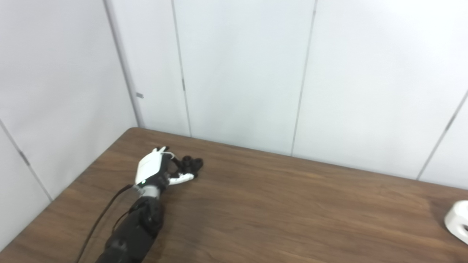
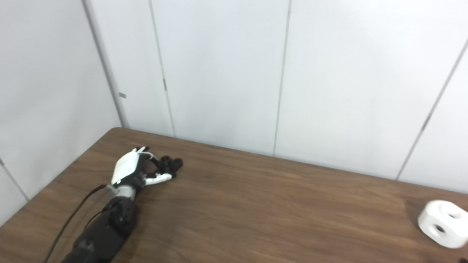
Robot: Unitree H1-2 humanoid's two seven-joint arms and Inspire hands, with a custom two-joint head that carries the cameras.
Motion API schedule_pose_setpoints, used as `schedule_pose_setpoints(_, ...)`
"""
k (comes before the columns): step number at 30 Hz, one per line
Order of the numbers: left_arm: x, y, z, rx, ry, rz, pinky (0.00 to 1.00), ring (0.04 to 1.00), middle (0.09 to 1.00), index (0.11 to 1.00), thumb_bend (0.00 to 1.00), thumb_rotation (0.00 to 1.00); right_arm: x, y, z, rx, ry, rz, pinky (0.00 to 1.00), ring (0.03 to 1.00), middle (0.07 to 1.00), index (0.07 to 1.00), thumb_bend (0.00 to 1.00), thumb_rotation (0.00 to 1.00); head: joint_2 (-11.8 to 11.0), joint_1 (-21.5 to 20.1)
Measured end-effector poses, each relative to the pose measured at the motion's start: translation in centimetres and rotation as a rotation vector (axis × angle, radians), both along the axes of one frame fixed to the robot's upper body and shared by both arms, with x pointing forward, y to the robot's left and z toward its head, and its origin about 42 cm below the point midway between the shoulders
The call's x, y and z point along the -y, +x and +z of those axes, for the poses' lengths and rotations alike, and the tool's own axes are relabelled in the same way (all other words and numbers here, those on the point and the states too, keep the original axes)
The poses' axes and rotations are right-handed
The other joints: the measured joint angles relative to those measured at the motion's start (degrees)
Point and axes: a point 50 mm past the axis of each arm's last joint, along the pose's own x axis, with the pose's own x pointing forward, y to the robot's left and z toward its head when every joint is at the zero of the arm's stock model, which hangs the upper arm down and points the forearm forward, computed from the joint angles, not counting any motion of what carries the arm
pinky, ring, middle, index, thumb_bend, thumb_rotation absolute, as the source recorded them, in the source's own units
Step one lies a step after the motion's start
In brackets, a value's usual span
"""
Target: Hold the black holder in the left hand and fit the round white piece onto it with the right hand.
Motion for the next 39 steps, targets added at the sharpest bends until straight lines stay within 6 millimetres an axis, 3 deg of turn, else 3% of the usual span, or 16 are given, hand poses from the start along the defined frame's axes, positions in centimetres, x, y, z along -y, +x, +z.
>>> schedule_pose_setpoints(9,2.6,-3.2,0.2,0.029,-0.029,-0.119,1.0,1.0,0.967,0.481,0.52,0.04,-0.7,0.1,0.0,0.003,0.011,-0.01,0.74,0.865,0.87,0.822,0.82,0.8,0.3,-1.4)
schedule_pose_setpoints(15,5.0,-4.8,-0.4,0.044,-0.08,-0.181,1.0,1.0,0.967,0.481,0.52,0.04,-1.2,0.4,0.1,0.012,0.019,-0.006,0.72,0.86,0.867,0.818,0.84,0.79,-0.5,-1.6)
schedule_pose_setpoints(20,5.7,-5.6,-0.6,0.053,-0.097,-0.208,1.0,1.0,0.957,0.481,0.52,0.04,-1.6,0.6,0.1,0.016,0.019,-0.002,0.71,0.855,0.865,0.823,0.81,0.79,0.0,-2.3)
schedule_pose_setpoints(26,7.9,-7.3,-0.7,0.045,-0.106,-0.271,1.0,1.0,0.946,0.48,0.52,0.04,-2.5,0.7,0.2,0.015,0.029,0.018,0.79,0.895,0.896,0.844,0.82,0.78,1.5,-4.8)
schedule_pose_setpoints(27,8.3,-7.5,-0.8,0.044,-0.109,-0.277,1.0,1.0,0.944,0.48,0.52,0.04,-2.9,0.7,0.3,0.012,0.033,0.02,0.9,0.947,0.947,0.903,0.62,0.72,1.7,-5.1)
schedule_pose_setpoints(28,8.5,-7.7,-0.7,0.046,-0.108,-0.282,1.0,1.0,0.942,0.48,0.52,0.04,-3.1,0.7,0.3,0.011,0.032,0.021,0.95,0.973,0.973,0.938,0.43,0.59,1.7,-5.1)
schedule_pose_setpoints(29,8.9,-8.0,-0.6,0.046,-0.098,-0.294,1.0,1.0,0.941,0.48,0.52,0.04,-3.4,0.7,0.3,0.005,0.031,0.021,0.98,0.989,0.989,0.96,0.31,0.46,1.7,-5.4)
schedule_pose_setpoints(31,9.6,-8.7,-0.6,0.046,-0.091,-0.317,1.0,1.0,0.943,0.48,0.52,0.04,-3.7,0.7,0.2,0.002,0.031,0.021,0.99,0.998,0.998,0.97,0.23,0.34,2.3,-6.1)
schedule_pose_setpoints(32,9.9,-9.0,-0.6,0.044,-0.096,-0.323,1.0,1.0,0.945,0.481,0.52,0.04,-3.8,0.7,0.2,-0.002,0.033,0.019,1.0,1.0,1.0,0.975,0.2,0.15,2.5,-6.4)
schedule_pose_setpoints(33,10.2,-9.3,-0.7,0.043,-0.101,-0.326,1.0,1.0,0.944,0.481,0.52,0.04,-3.8,0.7,0.2,-0.006,0.032,0.017,1.0,1.0,1.0,0.976,0.2,0.11,2.8,-6.9)
schedule_pose_setpoints(36,10.8,-10.5,-0.6,0.042,-0.116,-0.345,1.0,1.0,0.941,0.481,0.52,0.04,-4.0,0.7,0.2,-0.011,0.019,0.016,1.0,1.0,0.997,0.975,0.23,0.13,3.8,-8.3)
schedule_pose_setpoints(37,11.2,-11.0,-0.6,0.044,-0.124,-0.352,1.0,1.0,0.938,0.481,0.52,0.04,-4.1,0.7,0.2,-0.013,0.017,0.015,1.0,0.993,0.988,0.965,0.29,0.27,4.3,-8.8)
schedule_pose_setpoints(39,11.7,-11.7,-0.8,0.041,-0.133,-0.361,1.0,1.0,0.937,0.481,0.52,0.04,-4.1,0.7,0.2,-0.015,0.015,0.014,0.99,0.979,0.976,0.952,0.33,0.38,5.0,-9.3)
